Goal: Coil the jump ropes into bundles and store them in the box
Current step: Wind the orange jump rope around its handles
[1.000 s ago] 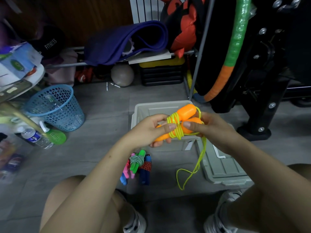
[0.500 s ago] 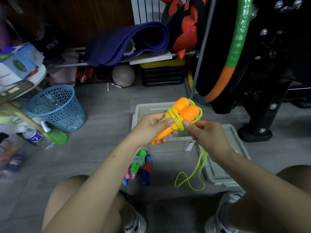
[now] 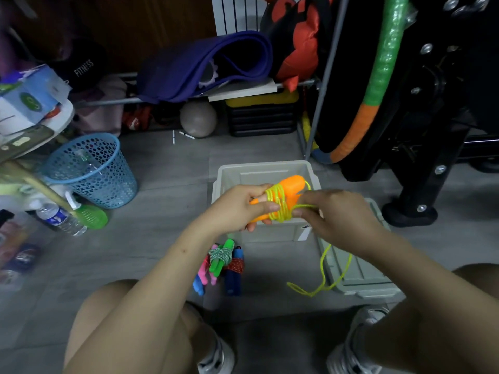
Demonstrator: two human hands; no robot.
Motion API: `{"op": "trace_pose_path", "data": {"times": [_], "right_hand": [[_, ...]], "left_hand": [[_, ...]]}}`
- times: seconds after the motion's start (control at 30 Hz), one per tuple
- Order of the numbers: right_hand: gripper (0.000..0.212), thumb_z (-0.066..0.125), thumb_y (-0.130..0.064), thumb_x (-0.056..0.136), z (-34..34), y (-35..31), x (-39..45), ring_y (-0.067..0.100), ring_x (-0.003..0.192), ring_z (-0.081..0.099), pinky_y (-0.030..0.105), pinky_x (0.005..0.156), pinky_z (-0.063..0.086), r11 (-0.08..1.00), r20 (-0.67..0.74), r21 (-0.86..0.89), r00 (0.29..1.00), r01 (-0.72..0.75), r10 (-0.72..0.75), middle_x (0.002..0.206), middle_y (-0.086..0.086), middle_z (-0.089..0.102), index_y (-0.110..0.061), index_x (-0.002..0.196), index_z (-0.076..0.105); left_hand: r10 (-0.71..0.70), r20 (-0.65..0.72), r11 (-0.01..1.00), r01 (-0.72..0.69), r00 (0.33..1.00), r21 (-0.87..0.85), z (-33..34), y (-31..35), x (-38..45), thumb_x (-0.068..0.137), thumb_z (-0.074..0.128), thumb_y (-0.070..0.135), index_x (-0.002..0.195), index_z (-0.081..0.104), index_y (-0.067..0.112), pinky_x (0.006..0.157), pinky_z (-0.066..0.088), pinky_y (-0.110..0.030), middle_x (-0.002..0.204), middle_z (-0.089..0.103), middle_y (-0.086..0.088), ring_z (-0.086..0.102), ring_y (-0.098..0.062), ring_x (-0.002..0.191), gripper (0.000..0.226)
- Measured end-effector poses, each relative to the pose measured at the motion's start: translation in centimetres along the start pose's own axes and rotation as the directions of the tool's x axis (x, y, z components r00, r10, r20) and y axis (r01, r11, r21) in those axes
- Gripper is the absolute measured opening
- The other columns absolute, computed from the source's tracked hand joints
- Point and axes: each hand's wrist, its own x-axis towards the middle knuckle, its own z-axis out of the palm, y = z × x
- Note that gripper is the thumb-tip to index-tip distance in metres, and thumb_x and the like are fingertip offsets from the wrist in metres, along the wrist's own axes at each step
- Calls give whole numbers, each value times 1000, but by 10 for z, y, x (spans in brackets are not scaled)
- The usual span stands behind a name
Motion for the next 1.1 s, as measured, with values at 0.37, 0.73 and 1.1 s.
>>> {"op": "trace_pose_path", "data": {"times": [0.37,0.73,1.1], "right_hand": [[31,85,-28,61,-14,6,23,10,59,45,22,55,34,709,512,588,858,-389,46,65,9,56,-20,70,56],[43,92,-45,40,3,4,17,18,72,52,27,64,44,100,614,788,785,-607,-78,80,7,54,-22,64,64],[23,65,-41,76,-4,-1,8,18,93,64,33,79,51,256,477,840,876,-478,69,99,2,68,-28,95,69]], "left_hand": [[-62,413,992,13,909,122,-6,14,-13,86,68,22,114,67,27,43,38,-21,70,70,1,50,-9,44,29],[75,456,984,8,887,-177,-16,8,-19,84,65,8,114,61,23,40,36,-18,61,64,7,50,-8,41,34],[126,313,905,20,941,-426,-14,-3,-15,70,77,42,113,69,26,40,39,-20,71,70,-9,52,-12,43,47]]}}
